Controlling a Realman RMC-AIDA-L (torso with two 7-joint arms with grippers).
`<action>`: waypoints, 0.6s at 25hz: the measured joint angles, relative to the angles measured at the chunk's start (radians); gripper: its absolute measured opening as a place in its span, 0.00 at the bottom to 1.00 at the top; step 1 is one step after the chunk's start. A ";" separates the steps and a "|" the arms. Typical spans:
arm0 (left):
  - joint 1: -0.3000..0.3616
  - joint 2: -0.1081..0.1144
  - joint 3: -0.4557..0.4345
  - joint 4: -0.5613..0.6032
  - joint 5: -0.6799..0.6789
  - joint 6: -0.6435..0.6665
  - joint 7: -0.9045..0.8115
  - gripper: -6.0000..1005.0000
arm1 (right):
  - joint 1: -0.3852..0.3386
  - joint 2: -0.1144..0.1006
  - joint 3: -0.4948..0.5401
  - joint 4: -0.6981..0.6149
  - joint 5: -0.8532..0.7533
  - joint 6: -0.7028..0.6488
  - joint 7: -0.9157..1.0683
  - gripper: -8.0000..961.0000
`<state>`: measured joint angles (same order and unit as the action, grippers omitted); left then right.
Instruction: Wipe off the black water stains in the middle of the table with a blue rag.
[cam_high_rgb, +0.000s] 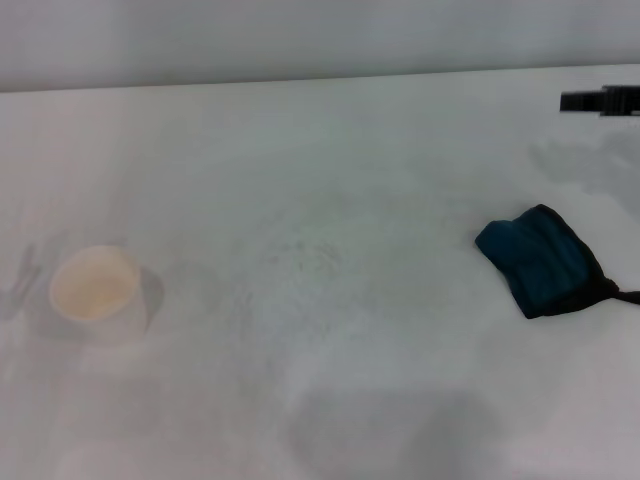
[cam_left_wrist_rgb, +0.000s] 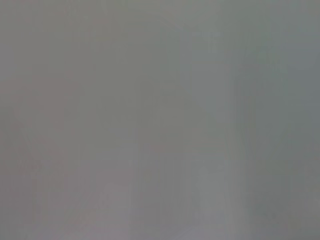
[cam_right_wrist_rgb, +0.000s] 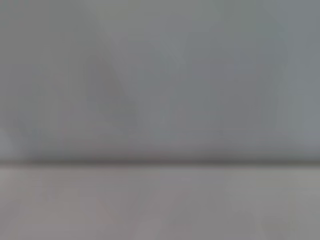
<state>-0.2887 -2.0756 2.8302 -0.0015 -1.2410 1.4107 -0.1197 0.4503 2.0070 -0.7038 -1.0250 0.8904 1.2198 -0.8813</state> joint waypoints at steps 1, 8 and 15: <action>0.000 0.000 0.000 0.000 -0.001 -0.005 0.000 0.88 | -0.006 0.001 0.037 0.035 0.062 -0.009 -0.085 0.32; -0.006 0.000 0.000 0.000 -0.036 -0.019 0.000 0.88 | -0.089 0.000 0.171 0.322 0.583 -0.015 -0.722 0.32; -0.005 -0.002 0.000 0.006 -0.092 -0.033 0.000 0.88 | -0.110 0.002 0.173 0.559 0.873 0.043 -1.262 0.32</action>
<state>-0.2941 -2.0780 2.8302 0.0045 -1.3327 1.3779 -0.1196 0.3404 2.0087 -0.5312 -0.4664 1.7638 1.2626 -2.1438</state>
